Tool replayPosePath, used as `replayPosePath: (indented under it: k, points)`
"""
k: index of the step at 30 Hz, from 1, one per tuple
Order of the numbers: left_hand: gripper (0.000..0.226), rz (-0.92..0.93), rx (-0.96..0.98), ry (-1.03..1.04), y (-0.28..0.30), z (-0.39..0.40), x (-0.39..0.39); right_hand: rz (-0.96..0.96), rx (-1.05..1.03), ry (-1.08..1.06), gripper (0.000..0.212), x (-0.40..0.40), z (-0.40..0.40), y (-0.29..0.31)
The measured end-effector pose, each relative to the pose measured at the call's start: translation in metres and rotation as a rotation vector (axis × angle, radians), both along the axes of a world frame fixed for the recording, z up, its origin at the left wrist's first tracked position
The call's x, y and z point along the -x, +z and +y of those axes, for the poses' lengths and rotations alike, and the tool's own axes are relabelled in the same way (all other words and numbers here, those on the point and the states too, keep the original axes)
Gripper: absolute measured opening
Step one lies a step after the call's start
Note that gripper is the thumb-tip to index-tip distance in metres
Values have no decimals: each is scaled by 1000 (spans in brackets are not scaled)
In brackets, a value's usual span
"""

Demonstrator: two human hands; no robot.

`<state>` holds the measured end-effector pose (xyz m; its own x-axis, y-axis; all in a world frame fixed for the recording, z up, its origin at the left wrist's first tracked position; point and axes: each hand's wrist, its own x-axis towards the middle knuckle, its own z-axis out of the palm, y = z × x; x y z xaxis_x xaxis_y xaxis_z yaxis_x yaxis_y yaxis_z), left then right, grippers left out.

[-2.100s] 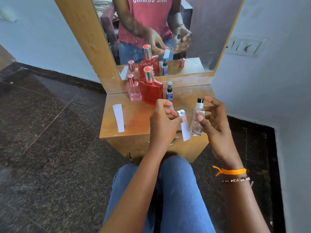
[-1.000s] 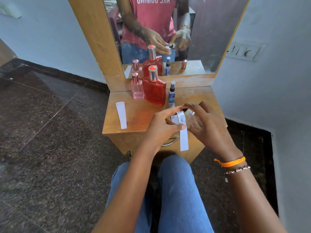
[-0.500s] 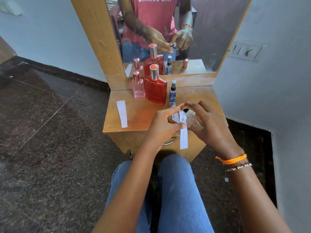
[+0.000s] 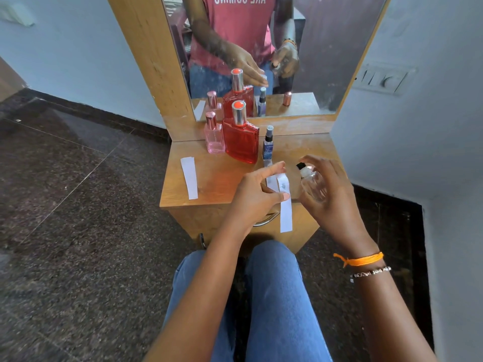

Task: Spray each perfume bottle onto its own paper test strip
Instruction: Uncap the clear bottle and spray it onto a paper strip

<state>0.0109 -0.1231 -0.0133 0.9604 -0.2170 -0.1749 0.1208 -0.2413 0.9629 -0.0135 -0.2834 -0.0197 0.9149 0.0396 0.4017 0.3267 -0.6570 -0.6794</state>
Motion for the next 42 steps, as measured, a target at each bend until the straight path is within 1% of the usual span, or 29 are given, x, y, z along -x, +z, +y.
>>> replayPosePath:
  k: [3, 5, 10, 16, 20, 23, 27, 35, 38, 42]
  points:
    - [75, -68, -80, 30, -3, -6, -4, -12, -51, -19, 52, 6, 1, -4]
    - [73, -119, -177, 81, -5, -11, -7, -12, -78, -25, 53, 10, 1, -6]
    - [44, -261, -271, 174, -9, -21, -8, 27, -156, -51, 58, 17, -4, -9]
    - [23, -328, -268, 188, -11, -28, -13, 32, -176, -60, 57, 17, -8, -9]
    - [14, -358, -239, 208, -7, -33, -19, 59, -190, -63, 59, 17, -7, -11]
    - [16, -351, -260, 201, -6, -35, -23, 70, -206, -63, 59, 16, -6, -13]
    - [22, -363, -338, 165, -12, -36, -26, 77, -229, -55, 53, 14, -3, -11]
    - [18, -416, -453, 134, -19, -36, -24, 76, -273, -45, 47, 10, 0, -8]
    - [18, -402, -464, 133, -20, -35, -21, 81, -289, -44, 47, 10, 0, -8]
    - [20, -387, -565, 124, -20, -34, -19, 69, -269, -41, 49, 10, -2, -7]
